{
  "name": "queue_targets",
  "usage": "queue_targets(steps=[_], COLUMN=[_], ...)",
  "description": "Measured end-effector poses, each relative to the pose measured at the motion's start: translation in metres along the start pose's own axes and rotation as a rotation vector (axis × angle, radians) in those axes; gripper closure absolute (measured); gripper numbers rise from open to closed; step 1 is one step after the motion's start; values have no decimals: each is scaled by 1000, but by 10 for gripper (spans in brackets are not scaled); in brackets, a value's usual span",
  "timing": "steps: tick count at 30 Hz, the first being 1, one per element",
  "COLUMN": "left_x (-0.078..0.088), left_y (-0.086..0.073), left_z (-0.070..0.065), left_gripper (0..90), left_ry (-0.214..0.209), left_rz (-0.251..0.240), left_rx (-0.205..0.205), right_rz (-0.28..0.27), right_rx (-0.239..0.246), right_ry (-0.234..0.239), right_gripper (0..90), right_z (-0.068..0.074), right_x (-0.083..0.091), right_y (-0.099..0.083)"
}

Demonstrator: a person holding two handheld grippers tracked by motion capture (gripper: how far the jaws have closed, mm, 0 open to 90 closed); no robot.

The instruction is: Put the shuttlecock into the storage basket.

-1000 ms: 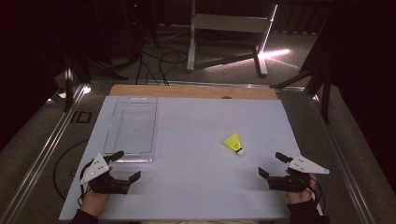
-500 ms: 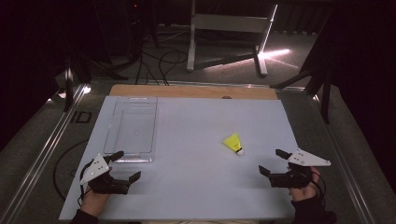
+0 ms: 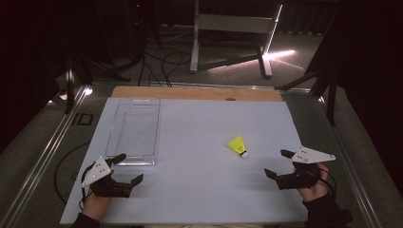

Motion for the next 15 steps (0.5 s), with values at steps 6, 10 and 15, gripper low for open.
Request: queue_targets(steps=[6,10,15], left_x=[0,0,-1], left_y=[0,0,0], left_z=[0,-1,-1], left_gripper=[1,1,2], left_ry=[-2,-5,-6], left_rz=[0,3,4], left_rx=[1,-1,-3], right_rz=[49,68,103], right_rx=[20,26,35], right_ry=[40,45,48], right_gripper=[76,76,75], right_z=[7,7,7], right_x=[-4,-5,-6], right_y=[3,5,6])
Point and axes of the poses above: each handheld gripper's, and its own axes: x roughly backward along the jaws, y roughly out of its top, z roughly to its left, the point moved 9 cm from there along -x, roughly forward along the jaws, and after that the axes turned 2 degrees about -x, right-handed, at the moved point
